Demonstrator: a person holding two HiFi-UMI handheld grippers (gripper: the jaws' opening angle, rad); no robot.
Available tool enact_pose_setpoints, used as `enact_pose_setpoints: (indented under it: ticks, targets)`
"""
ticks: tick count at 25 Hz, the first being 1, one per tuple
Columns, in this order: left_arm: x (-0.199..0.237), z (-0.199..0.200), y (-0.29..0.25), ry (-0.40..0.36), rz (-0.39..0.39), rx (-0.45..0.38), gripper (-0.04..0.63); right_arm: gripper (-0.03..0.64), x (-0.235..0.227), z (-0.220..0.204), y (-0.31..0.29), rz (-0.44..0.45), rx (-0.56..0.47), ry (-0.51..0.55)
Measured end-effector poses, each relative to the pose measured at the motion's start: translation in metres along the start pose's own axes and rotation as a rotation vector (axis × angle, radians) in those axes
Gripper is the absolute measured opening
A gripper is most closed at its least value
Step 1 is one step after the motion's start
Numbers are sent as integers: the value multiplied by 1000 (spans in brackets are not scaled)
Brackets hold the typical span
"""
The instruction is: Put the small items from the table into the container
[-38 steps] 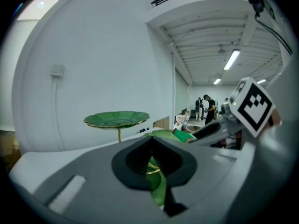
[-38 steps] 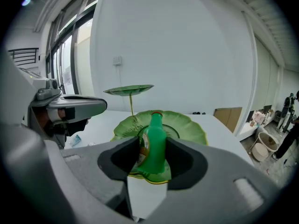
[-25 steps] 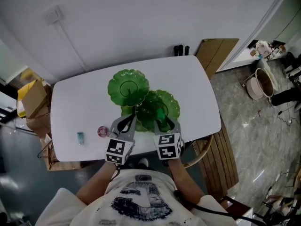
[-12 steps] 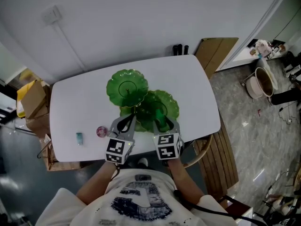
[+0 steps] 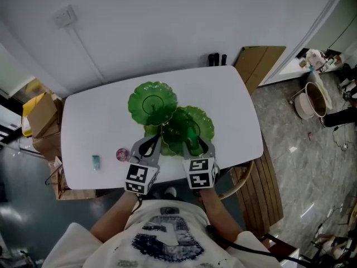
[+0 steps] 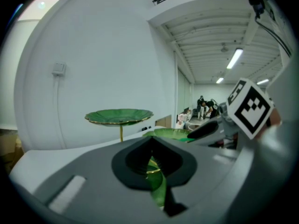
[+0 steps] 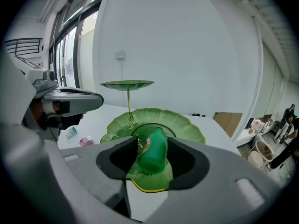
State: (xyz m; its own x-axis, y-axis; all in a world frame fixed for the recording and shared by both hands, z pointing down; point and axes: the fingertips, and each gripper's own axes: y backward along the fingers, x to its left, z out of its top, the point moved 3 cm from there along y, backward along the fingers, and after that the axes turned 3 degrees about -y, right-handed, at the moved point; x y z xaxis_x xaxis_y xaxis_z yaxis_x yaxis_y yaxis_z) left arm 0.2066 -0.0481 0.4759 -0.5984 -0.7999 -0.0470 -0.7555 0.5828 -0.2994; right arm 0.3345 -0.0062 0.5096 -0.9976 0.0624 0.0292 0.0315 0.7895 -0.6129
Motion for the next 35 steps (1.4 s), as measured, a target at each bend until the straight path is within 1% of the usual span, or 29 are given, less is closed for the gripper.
enact_pose_setpoints:
  ticks: [4,9,14,21,29,32,34,35]
  targets:
    - [1,-1,6,-13,11,11,-9,197,-1,6,3,-7,-51,-18]
    - [9,1,17,-12,40,1,-9,198,-1,23,14,-50,-152,-54]
    - [24,2,33,-4,73,-20,-11,196,21,39,25,-22,-219,-46]
    - [51,-1,70,-3,95,-20,-11,196,73,46,20,38,-210,-21]
    - [105,-15,131,18,168,-20,-11,193,152,62,8,151,-208,-11]
    - [130,-22,157,24,203,-34,-9,192,187,68,3,183,-212,3]
    - [148,-29,175,32,227,-39,-11,163,211,73,-1,209,-212,8]
    - [157,-32,184,35,237,-39,-9,160,223,75,-2,223,-211,11]
